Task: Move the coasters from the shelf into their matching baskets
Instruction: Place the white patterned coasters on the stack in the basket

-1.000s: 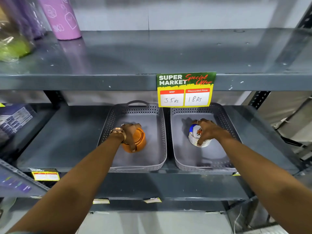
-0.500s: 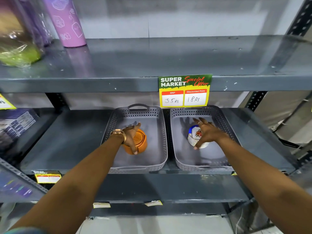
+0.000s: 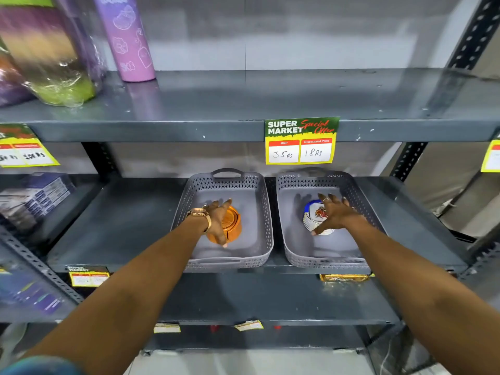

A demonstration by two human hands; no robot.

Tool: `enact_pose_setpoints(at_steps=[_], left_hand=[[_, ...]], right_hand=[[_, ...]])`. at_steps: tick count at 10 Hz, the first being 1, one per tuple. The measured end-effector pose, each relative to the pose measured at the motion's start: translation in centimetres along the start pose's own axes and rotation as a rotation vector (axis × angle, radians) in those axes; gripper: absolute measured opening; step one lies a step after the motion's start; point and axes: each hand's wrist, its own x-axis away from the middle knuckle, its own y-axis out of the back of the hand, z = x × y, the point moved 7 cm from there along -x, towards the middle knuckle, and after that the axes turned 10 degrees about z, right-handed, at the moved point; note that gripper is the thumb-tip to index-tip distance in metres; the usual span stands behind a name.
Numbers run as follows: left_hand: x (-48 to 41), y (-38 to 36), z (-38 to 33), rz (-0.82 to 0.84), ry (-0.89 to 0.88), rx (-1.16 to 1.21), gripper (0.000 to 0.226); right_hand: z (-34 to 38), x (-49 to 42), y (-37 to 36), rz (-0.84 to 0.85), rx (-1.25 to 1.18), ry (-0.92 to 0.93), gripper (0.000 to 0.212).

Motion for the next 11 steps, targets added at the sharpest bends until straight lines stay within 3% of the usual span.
enact_pose_setpoints(at_steps=[2,3,5,7,8,9,10,11], left_hand=[[-1.0,0.5,-0.2,-0.006,0.001,-0.020,0.121],[-0.4,1.5,0.2,-0.020,0.018,-0.047,0.115],[-1.7,1.4,0.1,-0.006,0.013,-0.081,0.115],[-2.5,1.3,-0.4,-0.023,0.025,-0.102,0.091],[-2.5,1.2,-0.1,-0.007,0.033,-0.074,0.094],[-1.3,1.3,-0.2,-0.006,0.051,-0.055,0.113],[0.3,1.3,-1.3,-0.010,0.077,-0.051,0.112],[2.5,2.1,-2.8,-0.124,0.087,-0.106,0.111]], right_hand=[[1.1,-1.2,0.7,0.095,0.068,0.036,0.132],[1.9,-1.0,0.9,0.065,0.059,0.059,0.117],[1.3,-1.4,-0.3,0.045,0.055,0.012,0.108],[1.5,-0.6,-0.4,0.033,0.061,-0.021,0.105],[1.6,-0.5,-0.4,0.028,0.065,-0.027,0.105],[1.7,-0.2,-0.6,0.034,0.070,-0.038,0.117],[2.4,1.3,-0.4,-0.023,-0.022,-0.013,0.130],[4.4,5.5,0.8,-0.175,-0.100,0.039,0.114]])
